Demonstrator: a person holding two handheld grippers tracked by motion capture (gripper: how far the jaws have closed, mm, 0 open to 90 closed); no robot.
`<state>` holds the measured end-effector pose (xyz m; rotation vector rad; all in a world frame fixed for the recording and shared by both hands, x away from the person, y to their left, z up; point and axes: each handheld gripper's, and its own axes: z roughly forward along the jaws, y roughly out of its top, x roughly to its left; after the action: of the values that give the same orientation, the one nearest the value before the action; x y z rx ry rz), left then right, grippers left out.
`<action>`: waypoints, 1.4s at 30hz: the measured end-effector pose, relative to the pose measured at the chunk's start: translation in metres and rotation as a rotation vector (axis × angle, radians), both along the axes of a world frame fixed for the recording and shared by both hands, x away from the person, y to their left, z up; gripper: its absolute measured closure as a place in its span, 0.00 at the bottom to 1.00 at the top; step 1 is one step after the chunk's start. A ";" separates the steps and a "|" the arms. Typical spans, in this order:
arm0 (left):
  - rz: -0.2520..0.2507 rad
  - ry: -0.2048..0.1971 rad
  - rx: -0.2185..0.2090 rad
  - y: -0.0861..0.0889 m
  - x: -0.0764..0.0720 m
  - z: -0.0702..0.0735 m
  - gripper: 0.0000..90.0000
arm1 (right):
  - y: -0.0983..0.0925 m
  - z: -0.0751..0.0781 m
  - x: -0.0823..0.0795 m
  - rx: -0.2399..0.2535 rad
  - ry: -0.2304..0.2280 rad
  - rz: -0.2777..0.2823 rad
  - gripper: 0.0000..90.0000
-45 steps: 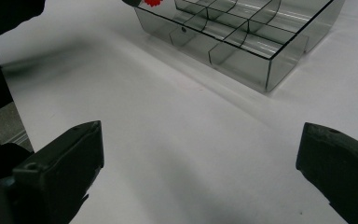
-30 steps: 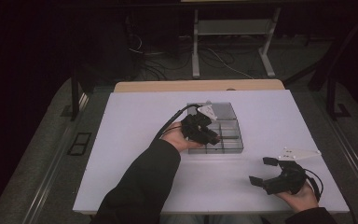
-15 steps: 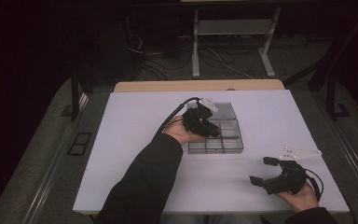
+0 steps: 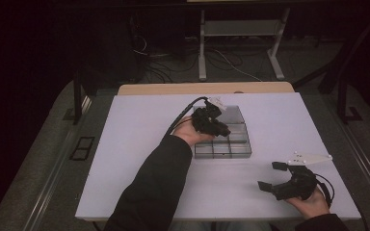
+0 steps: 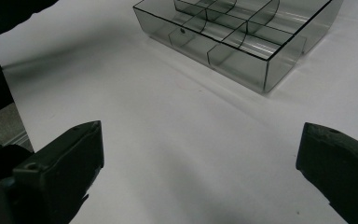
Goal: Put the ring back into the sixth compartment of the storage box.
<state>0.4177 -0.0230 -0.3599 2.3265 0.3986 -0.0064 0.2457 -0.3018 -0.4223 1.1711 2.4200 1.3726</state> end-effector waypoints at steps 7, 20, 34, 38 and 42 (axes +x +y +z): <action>0.019 0.000 -0.006 -0.005 0.007 -0.004 0.78 | 0.000 0.000 0.000 -0.002 -0.003 0.002 0.01; 0.063 -0.006 -0.039 -0.013 0.018 -0.016 0.78 | 0.000 0.000 0.000 -0.001 0.000 0.003 0.01; 0.094 0.032 -0.057 -0.031 0.025 -0.034 0.78 | 0.000 0.000 0.001 0.000 0.001 0.008 0.01; 0.109 0.043 -0.060 -0.034 0.026 -0.042 0.78 | 0.000 0.000 0.001 -0.001 0.002 0.008 0.01; 0.114 0.056 -0.050 -0.037 0.028 -0.049 0.78 | 0.000 0.000 0.001 0.000 0.004 0.007 0.01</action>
<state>0.4459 -0.0601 -0.4089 2.2551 0.5530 -0.0255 0.2469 -0.3014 -0.4225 1.1676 2.4298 1.3740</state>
